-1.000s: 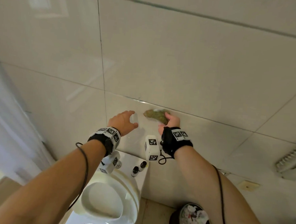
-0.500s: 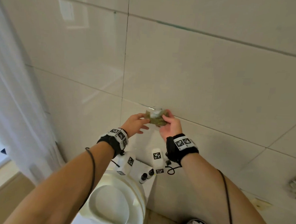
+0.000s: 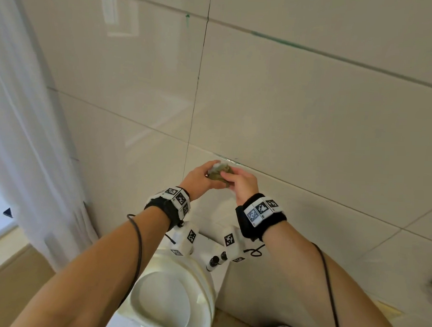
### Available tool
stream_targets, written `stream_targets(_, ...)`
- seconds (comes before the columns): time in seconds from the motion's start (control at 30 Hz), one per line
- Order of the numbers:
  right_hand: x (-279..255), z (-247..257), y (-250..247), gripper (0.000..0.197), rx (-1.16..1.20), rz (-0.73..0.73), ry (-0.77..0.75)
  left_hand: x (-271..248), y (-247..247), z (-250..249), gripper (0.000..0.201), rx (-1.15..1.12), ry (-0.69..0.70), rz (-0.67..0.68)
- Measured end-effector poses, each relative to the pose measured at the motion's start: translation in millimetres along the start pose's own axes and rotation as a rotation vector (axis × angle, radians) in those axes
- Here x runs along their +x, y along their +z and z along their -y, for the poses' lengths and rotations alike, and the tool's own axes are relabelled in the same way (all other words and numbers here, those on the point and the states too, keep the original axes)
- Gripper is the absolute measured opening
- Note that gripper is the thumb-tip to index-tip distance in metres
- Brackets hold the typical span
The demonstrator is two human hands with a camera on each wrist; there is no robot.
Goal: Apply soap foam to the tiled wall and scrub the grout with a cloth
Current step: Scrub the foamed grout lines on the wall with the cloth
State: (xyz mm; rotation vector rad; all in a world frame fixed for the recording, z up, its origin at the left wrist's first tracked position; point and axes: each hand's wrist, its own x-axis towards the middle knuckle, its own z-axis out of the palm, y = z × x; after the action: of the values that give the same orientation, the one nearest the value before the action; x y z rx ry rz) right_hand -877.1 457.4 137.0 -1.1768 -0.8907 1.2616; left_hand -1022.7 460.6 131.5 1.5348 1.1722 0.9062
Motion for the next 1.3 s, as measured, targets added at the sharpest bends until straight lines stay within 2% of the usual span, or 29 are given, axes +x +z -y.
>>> stream_targets(0.2, 6, 10, 8, 0.017, -0.013, 0.078, 0.077, 8, 1, 8, 0.064, 0.006, 0.062, -0.112)
stream_targets(0.33, 11, 9, 6, 0.024, 0.12, 0.124, 0.101, 13, 0, 12, 0.042, 0.007, 0.089, -0.196)
stream_targets(0.47, 14, 8, 4, 0.016, 0.101, 0.049, 0.116, 20, 0, 10, 0.025, -0.013, 0.054, -0.326)
stream_targets(0.57, 16, 5, -1, 0.021, -0.013, -0.049, 0.162, 30, 0, 13, 0.025, -0.007, 0.002, -0.401)
stream_targets(0.67, 18, 5, -14, 0.024, -0.061, -0.108, 0.194, 41, -2, 18, 0.036, 0.009, -0.031, -0.453)
stream_targets(0.73, 19, 7, -25, 0.022, -0.077, -0.15, 0.208, 50, -1, 23, 0.042, -0.011, -0.047, -0.48)
stream_targets(0.9, 17, 11, -50, 0.015, -0.098, -0.193, 0.232, 60, 8, 23, 0.045, -0.075, -0.057, -0.52)
stream_targets(1.07, 10, 17, -69, 0.009, -0.091, -0.188, 0.246, 60, 17, 10, 0.015, -0.072, -0.066, -0.538)
stream_targets(1.17, 5, 20, -81, 0.007, -0.094, -0.187, 0.252, 61, 20, 5, 0.013, -0.057, -0.092, -0.561)
stream_targets(1.3, -2, 26, -101, 0.006, -0.096, -0.186, 0.248, 60, 31, -3, 0.02, -0.042, -0.107, -0.571)
